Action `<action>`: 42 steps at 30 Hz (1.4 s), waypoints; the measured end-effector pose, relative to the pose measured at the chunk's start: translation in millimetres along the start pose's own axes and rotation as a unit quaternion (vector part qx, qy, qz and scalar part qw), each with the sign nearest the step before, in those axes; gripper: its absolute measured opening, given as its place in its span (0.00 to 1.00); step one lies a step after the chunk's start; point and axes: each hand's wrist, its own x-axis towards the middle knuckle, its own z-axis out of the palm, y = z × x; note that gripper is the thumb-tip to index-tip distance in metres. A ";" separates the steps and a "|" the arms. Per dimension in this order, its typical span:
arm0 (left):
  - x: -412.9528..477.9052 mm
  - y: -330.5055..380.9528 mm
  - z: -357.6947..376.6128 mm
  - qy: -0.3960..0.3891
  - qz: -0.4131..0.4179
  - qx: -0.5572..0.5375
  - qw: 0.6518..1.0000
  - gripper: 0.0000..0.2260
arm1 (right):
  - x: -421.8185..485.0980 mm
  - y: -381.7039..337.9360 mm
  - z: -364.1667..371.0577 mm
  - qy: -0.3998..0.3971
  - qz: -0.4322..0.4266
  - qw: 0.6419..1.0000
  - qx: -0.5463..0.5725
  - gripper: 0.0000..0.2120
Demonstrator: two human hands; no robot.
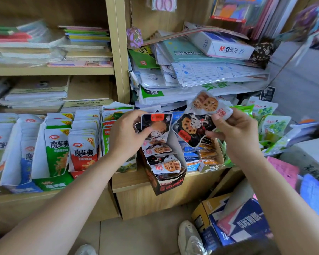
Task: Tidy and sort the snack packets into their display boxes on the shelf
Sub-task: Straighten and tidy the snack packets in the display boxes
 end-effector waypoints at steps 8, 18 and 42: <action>0.0 1.1 -8.4 -0.027 -0.032 -0.090 0.995 0.12 | 4.5 37.6 35.2 -0.103 -0.003 0.995 -0.008 0.04; -6.3 8.8 -30.8 -0.154 0.062 -0.075 0.983 0.20 | 5.1 76.1 64.0 -0.124 -0.088 0.949 -0.277 0.03; -6.3 4.5 -14.6 0.008 0.095 0.099 0.991 0.12 | -6.3 82.1 47.1 -0.271 -0.238 0.775 -0.519 0.14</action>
